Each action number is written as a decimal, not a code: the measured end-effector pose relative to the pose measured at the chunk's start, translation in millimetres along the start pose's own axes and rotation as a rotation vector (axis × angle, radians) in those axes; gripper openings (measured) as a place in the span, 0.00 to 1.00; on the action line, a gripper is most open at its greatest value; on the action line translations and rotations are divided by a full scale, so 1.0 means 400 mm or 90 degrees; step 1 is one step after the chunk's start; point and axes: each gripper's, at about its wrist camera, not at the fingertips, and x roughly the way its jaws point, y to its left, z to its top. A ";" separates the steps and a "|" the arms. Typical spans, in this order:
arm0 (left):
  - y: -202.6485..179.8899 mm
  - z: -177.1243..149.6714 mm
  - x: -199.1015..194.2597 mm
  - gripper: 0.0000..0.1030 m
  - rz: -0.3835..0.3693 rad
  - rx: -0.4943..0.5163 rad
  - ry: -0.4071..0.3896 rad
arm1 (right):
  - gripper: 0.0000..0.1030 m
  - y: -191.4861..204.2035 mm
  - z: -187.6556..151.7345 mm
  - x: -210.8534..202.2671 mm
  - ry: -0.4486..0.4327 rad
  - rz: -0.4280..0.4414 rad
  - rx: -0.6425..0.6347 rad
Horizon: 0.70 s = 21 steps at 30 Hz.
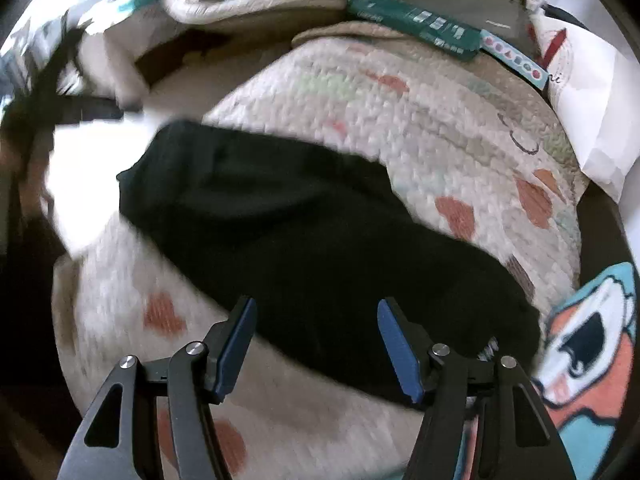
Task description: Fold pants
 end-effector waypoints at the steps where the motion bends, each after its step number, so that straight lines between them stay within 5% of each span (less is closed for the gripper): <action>1: -0.002 -0.008 0.021 0.45 0.003 0.005 0.007 | 0.66 -0.002 0.024 0.014 -0.007 0.008 0.015; 5: -0.010 -0.027 0.076 0.45 0.042 0.041 0.037 | 0.65 -0.035 0.092 0.067 -0.015 0.006 0.049; 7: -0.022 -0.030 0.097 0.45 0.079 0.070 0.043 | 0.49 -0.095 0.119 0.098 -0.010 0.034 0.113; 9: -0.028 -0.033 0.112 0.45 0.095 0.078 0.044 | 0.43 -0.165 0.138 0.131 -0.003 0.089 0.205; 12: -0.036 -0.035 0.129 0.45 0.105 0.076 0.052 | 0.43 -0.202 0.175 0.168 -0.012 0.075 0.239; 15: -0.059 -0.037 0.132 0.45 0.126 0.101 0.045 | 0.61 -0.200 0.218 0.220 0.004 0.009 0.198; 19: -0.083 -0.042 0.131 0.45 0.157 0.130 0.033 | 0.61 -0.218 0.231 0.306 0.058 -0.013 0.170; 20: -0.084 -0.042 0.130 0.45 0.161 0.132 0.031 | 0.56 -0.224 0.229 0.322 0.070 0.000 0.174; 21: -0.085 -0.042 0.130 0.45 0.163 0.132 0.031 | 0.26 -0.231 0.231 0.339 0.082 0.033 0.184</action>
